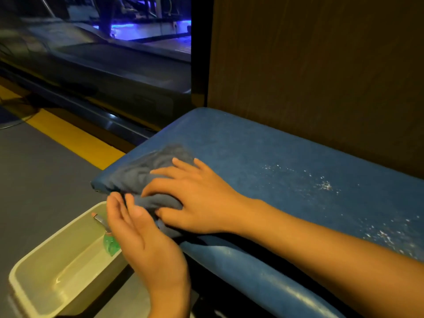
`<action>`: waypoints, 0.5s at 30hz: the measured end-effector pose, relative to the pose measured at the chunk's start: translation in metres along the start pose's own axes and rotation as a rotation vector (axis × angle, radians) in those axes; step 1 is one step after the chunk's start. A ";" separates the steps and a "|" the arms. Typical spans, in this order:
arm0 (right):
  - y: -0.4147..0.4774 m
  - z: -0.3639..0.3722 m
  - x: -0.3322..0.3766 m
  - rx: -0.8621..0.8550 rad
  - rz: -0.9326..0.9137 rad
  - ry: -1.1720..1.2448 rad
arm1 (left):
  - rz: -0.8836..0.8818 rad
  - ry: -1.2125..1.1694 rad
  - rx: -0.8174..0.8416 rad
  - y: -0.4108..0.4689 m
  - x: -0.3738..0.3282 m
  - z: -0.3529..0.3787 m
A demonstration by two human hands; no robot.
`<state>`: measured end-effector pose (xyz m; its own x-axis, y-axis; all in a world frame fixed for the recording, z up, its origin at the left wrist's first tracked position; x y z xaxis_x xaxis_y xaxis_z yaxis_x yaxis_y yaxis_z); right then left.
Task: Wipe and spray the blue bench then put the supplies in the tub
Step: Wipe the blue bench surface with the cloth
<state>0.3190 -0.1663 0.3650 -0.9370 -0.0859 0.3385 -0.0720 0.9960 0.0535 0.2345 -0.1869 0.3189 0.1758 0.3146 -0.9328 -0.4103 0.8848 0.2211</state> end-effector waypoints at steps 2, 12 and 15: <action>-0.011 0.000 -0.009 0.032 -0.037 0.000 | -0.015 -0.001 0.032 -0.015 0.000 0.002; -0.006 -0.045 -0.102 -0.041 0.298 -0.059 | 0.384 0.380 0.356 -0.051 0.014 0.003; 0.001 -0.057 -0.130 -0.088 0.424 -0.034 | 0.413 0.423 0.362 -0.051 0.020 0.003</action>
<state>0.4604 -0.1555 0.3741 -0.8883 0.3326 0.3166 0.3496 0.9369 -0.0032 0.2619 -0.2248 0.2896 -0.3247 0.5545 -0.7662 -0.0311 0.8034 0.5946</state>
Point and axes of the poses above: each hand's wrist, its own y-axis towards the middle knuckle, its own z-axis out of the palm, x = y × z, the point moved 2 cm from there along y, towards the middle knuckle, and after that the axes turned 12 degrees about z, right-handed, at the moved point
